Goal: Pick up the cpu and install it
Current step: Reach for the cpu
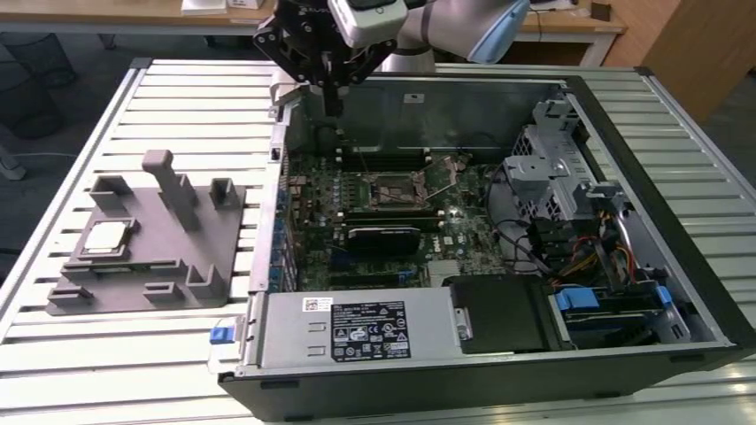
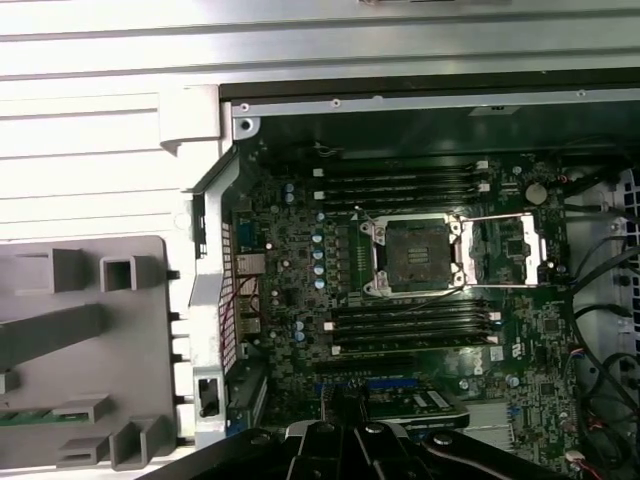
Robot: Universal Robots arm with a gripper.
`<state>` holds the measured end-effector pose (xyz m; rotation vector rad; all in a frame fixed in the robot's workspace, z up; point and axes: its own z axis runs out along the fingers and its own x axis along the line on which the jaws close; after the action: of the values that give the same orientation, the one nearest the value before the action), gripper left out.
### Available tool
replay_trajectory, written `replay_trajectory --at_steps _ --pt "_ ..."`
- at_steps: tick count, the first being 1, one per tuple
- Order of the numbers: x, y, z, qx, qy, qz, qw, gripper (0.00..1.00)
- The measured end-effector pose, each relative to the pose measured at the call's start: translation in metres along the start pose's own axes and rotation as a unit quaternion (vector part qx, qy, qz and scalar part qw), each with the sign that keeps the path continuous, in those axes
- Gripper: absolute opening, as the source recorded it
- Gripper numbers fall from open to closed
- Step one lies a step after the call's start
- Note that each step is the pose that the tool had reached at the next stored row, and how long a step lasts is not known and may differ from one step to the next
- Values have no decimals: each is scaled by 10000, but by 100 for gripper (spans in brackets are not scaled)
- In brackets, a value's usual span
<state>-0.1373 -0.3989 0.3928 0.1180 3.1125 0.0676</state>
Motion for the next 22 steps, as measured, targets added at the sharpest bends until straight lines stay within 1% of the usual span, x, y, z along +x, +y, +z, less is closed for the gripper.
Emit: replay_trajectory --at_steps 22 --pt "66 -5 3 0 1 0 10000 11"
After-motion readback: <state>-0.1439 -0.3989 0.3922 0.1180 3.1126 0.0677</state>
